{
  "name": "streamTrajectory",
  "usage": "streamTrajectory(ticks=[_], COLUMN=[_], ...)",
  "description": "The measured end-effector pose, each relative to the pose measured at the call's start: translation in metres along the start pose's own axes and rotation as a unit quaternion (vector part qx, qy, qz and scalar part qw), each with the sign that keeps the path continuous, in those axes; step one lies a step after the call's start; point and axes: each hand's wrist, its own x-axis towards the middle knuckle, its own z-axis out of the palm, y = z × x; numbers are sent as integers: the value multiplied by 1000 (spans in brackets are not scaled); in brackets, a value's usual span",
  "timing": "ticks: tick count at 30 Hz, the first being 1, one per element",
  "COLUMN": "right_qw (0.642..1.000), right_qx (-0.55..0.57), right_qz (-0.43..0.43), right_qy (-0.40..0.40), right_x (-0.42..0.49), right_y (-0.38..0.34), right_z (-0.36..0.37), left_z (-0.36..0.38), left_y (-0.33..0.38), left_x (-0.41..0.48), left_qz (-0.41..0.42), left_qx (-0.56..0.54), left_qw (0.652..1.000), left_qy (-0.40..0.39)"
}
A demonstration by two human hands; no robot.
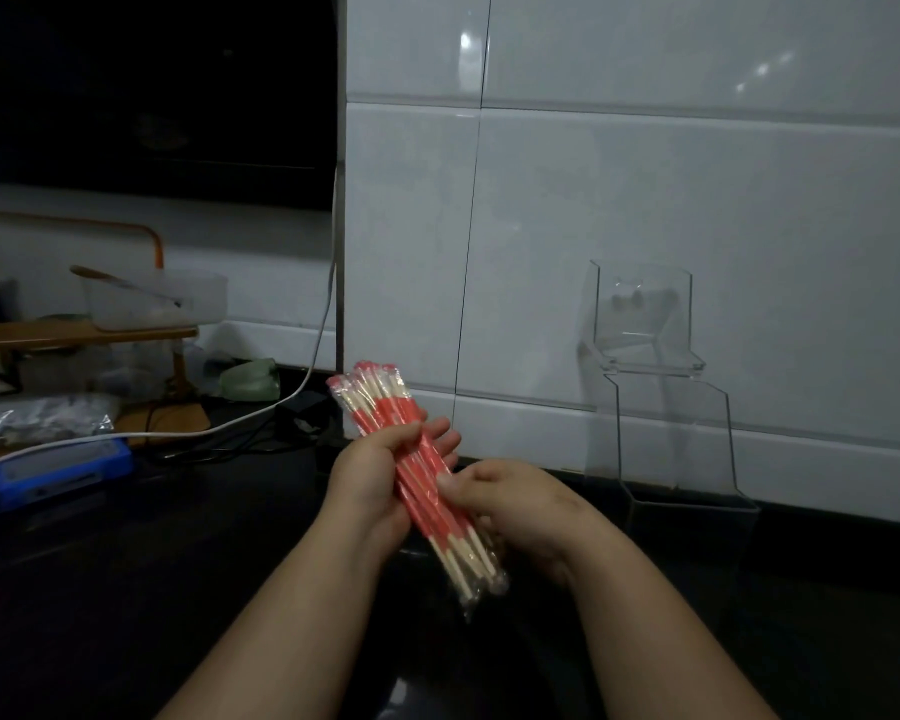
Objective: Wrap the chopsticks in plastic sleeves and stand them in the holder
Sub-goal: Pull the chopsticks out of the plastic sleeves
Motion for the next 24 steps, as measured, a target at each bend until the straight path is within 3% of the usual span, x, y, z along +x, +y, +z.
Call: streamTrajectory(ticks=[6, 11, 17, 24], right_qw=[997, 996, 992, 994], right_qx=[-43, 3, -35, 15], right_qz=[66, 84, 114, 103], right_qy=[-21, 2, 47, 29], right_x=[2, 3, 7, 12], right_y=[4, 5, 9, 9], right_z=[0, 1, -2, 3], left_z=[1, -4, -7, -5], left_y=[-4, -7, -8, -12], left_x=[-7, -6, -3, 0], left_qz=[-68, -80, -70, -22], left_qx=[161, 248, 282, 265], left_qw=[984, 965, 956, 964], left_qy=[23, 29, 41, 29])
